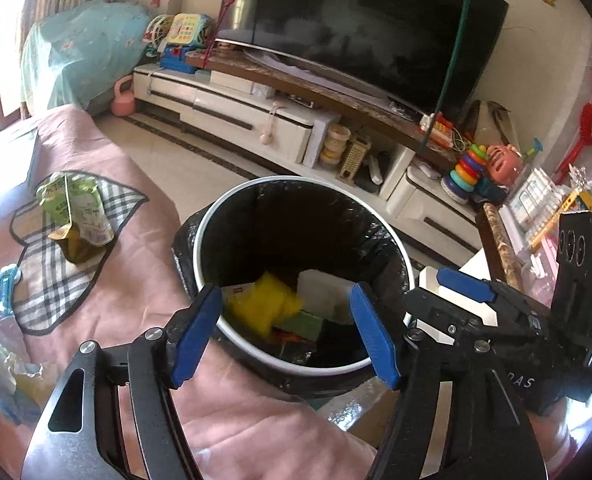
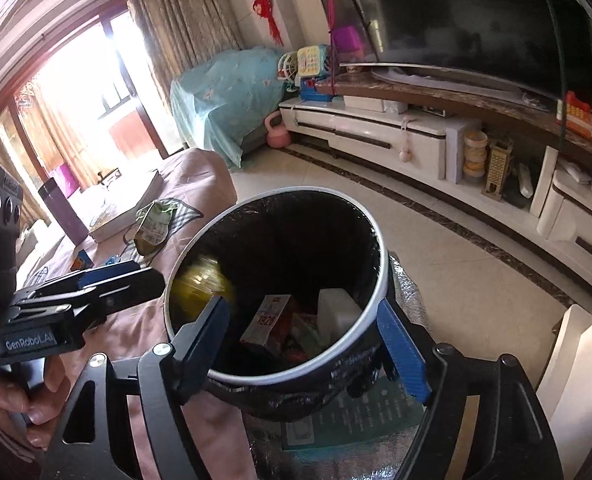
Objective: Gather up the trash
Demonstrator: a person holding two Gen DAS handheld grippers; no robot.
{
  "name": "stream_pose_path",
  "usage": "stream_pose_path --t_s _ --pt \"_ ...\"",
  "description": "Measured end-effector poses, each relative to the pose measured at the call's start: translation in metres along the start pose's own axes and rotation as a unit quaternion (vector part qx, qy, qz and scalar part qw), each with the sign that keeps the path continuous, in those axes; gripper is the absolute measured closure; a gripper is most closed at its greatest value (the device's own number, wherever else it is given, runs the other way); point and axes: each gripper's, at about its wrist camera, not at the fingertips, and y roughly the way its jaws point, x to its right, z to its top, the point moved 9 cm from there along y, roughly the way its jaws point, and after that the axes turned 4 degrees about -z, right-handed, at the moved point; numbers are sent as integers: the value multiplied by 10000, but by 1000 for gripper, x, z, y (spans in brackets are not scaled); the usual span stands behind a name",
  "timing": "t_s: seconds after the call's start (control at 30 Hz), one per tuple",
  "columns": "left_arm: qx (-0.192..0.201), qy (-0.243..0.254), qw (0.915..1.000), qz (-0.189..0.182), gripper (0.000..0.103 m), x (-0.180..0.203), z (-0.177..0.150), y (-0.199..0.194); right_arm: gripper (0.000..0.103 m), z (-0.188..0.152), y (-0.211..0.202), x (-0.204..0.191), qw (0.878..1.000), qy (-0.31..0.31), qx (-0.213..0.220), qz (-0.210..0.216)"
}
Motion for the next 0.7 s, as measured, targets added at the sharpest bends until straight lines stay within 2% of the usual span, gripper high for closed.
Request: stream_pose_path --t_s 0.2,0.37,0.6,0.7 --pt "71 -40 9999 113 35 -6 -9 -16 24 -7 -12 6 9998 196 73 2" --pt "142 -252 9991 302 35 -27 -33 -38 16 -18 -18 -4 9997 226 80 76" --pt "283 -551 9960 645 35 -62 -77 -78 15 -45 -22 -45 9993 152 25 349" --pt "354 -720 9938 767 35 -79 -96 -99 15 -54 -22 -67 9981 147 -18 600"
